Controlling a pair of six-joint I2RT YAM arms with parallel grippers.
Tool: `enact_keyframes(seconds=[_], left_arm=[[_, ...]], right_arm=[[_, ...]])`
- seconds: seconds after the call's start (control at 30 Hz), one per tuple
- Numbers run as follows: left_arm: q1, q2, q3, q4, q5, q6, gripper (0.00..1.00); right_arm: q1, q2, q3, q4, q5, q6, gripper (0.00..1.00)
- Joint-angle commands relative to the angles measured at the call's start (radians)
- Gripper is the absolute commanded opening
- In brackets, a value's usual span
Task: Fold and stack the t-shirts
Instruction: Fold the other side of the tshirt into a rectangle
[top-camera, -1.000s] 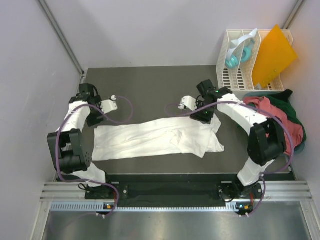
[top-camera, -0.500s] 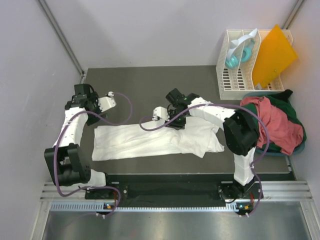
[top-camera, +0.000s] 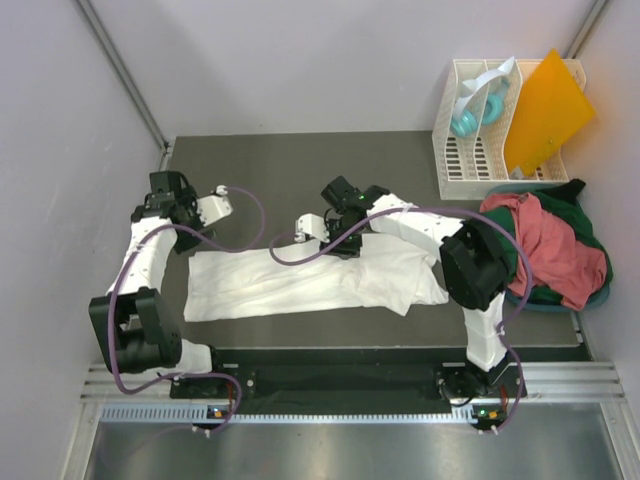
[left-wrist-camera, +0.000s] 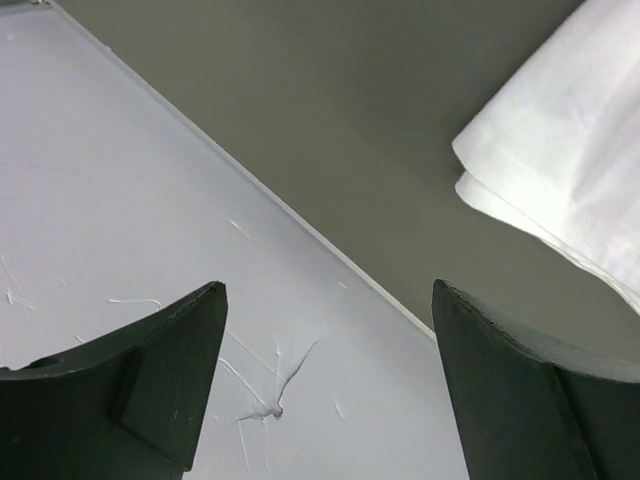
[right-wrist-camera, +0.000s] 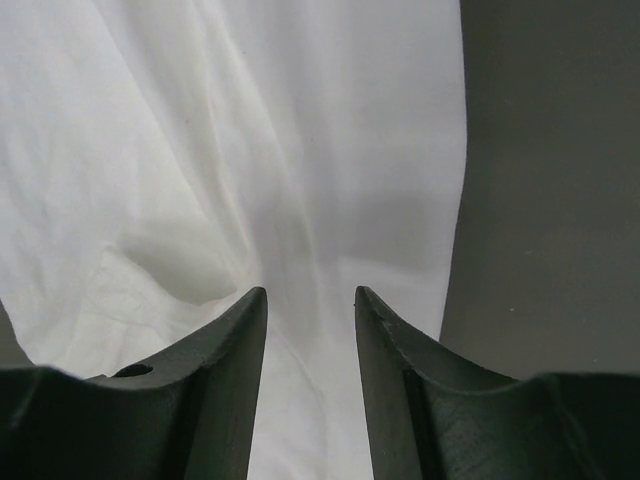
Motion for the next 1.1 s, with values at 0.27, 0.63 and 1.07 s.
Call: enact_keyframes(seconds=[0.27, 0.63, 1.07], left_arm=[[0.009, 0.082, 0.053, 0.166, -0.07, -0.103, 0.88], [0.012, 0.094, 0.054, 0.177, -0.063, -0.105, 0.88], [0.017, 0.107, 0.044, 0.191, -0.05, -0.097, 0.88]], right_arm=[[0.06, -0.005, 0.019, -0.011, -0.067, -0.004, 0.39], [0.062, 0.046, -0.008, 0.038, -0.039, -0.007, 0.39], [0.062, 0.052, 0.022, 0.012, -0.039, 0.002, 0.0]])
